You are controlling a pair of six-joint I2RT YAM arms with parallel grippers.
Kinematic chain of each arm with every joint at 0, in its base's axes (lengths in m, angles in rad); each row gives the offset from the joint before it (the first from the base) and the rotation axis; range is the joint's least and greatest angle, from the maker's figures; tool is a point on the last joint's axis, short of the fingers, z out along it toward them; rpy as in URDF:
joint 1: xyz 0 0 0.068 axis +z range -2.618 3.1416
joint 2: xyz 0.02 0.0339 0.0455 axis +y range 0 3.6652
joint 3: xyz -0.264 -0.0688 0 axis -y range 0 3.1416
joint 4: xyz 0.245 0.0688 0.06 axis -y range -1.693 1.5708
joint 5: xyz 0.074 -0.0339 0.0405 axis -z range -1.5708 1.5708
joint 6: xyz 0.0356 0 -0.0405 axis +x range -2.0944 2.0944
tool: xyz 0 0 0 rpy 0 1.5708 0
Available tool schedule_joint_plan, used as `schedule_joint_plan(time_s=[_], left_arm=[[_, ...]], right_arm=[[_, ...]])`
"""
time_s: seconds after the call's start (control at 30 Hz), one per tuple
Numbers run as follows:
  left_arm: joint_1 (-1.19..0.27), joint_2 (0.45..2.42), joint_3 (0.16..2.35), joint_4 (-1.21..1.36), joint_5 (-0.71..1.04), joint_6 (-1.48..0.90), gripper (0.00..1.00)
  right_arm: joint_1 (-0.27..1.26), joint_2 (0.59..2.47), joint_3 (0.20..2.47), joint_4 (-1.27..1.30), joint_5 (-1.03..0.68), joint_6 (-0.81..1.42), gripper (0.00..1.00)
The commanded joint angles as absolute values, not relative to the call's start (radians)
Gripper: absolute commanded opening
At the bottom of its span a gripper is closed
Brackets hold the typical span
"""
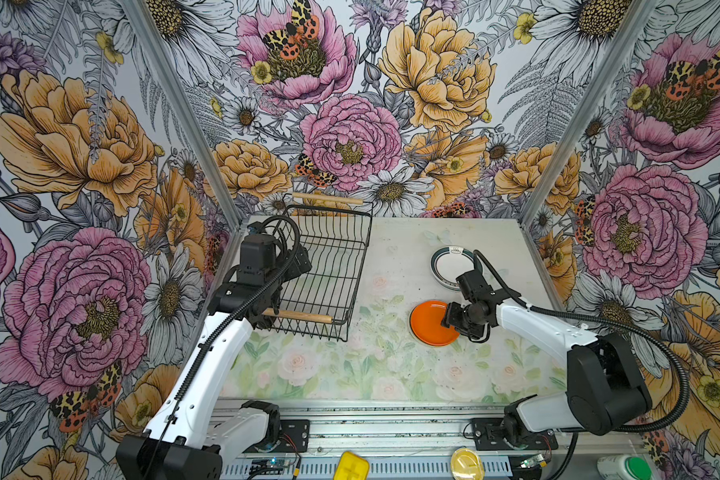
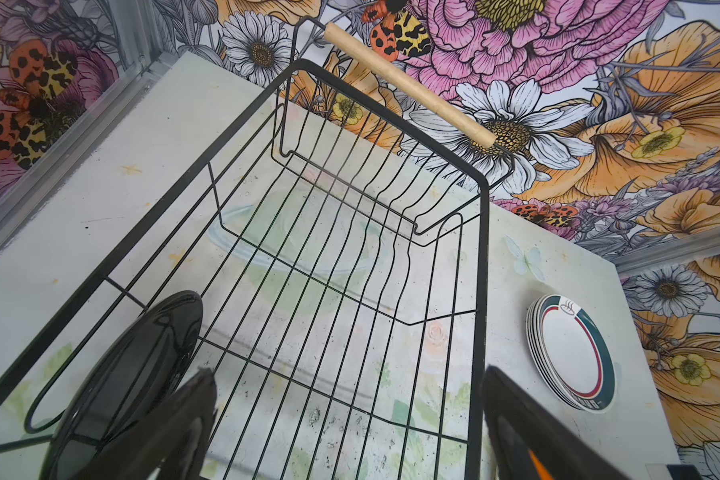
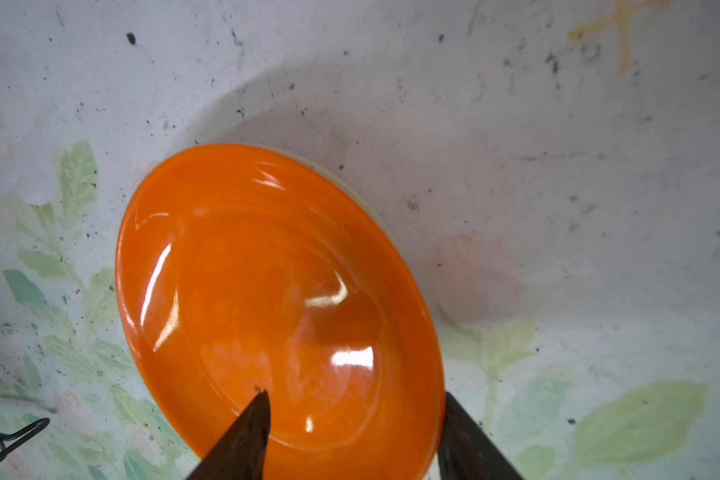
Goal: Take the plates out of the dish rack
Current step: 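Lower the orange plate flat onto the blue-and-white plate with the right gripper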
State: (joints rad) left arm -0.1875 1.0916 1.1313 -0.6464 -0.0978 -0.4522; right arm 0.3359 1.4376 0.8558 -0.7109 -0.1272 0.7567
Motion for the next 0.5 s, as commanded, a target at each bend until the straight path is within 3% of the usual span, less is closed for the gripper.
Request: schedule_joint_plan(time_s=[0.0, 0.47], left_arm=[[-0.197, 1.098, 1.125, -0.638, -0.137, -0.427, 0.99], [-0.196, 1.227, 1.24, -0.81, -0.16, -0.396, 0.99]], right_arm=[[0.358, 1.466, 0.898, -0.741, -0.063, 0.737, 0.64], [0.436, 1.559, 0.989, -0.819, 0.034, 0.711, 0.7]])
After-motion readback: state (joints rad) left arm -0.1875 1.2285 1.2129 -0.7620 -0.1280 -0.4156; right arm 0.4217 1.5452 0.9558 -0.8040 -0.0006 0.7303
